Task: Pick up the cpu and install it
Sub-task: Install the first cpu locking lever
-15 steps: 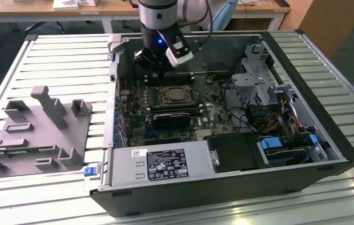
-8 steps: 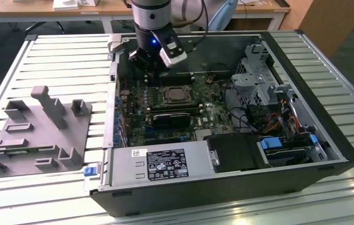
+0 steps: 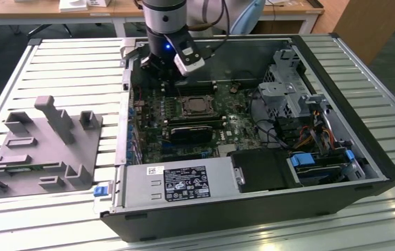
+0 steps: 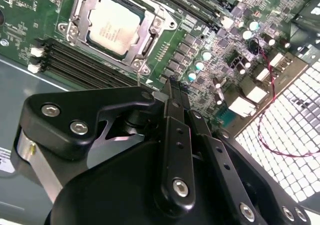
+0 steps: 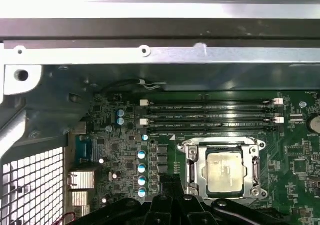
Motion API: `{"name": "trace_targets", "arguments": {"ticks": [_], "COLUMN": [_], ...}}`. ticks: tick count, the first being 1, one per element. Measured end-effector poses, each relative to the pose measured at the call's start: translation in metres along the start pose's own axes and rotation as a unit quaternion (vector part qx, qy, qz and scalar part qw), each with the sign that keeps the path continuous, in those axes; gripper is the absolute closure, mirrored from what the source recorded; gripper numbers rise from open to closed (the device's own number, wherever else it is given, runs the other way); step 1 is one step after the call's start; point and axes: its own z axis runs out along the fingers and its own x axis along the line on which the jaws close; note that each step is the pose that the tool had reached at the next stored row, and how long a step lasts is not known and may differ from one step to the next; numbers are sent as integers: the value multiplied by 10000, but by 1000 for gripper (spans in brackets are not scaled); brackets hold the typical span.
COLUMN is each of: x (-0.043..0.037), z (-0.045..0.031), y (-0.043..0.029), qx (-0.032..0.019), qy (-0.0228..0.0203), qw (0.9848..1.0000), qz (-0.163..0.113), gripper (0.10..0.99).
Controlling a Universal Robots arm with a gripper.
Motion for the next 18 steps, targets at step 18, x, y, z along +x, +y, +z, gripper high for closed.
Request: {"name": "trace_targets", "arguments": {"ticks": [18], "x": [61], "z": [46], "y": [177], "qx": [1], "qy": [1], "qw": [10000], "qz": [0], "gripper": [980]}}
